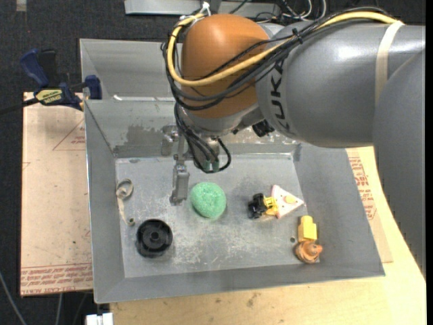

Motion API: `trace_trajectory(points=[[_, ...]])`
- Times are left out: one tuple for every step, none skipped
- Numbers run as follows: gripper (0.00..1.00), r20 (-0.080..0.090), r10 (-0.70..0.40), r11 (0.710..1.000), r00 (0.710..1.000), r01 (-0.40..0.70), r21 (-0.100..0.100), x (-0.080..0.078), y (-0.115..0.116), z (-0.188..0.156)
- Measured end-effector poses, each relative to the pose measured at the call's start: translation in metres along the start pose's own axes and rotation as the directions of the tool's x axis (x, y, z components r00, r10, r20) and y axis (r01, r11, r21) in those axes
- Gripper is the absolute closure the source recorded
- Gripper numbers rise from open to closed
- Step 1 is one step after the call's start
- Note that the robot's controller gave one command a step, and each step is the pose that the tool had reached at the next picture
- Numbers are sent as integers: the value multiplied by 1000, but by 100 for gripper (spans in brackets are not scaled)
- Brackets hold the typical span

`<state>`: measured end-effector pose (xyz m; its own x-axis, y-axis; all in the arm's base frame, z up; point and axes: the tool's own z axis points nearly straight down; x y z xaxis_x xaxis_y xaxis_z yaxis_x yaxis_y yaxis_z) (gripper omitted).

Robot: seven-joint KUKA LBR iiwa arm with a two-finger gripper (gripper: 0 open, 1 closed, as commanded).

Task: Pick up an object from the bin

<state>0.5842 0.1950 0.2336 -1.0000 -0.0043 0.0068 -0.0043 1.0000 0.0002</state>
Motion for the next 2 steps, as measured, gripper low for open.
trace_trajectory(points=[[0, 8, 3, 1000, 1000, -3, -2, -2, -1, -5], [0, 15, -60, 998, 998, 60, -3, 22, -24, 26]])
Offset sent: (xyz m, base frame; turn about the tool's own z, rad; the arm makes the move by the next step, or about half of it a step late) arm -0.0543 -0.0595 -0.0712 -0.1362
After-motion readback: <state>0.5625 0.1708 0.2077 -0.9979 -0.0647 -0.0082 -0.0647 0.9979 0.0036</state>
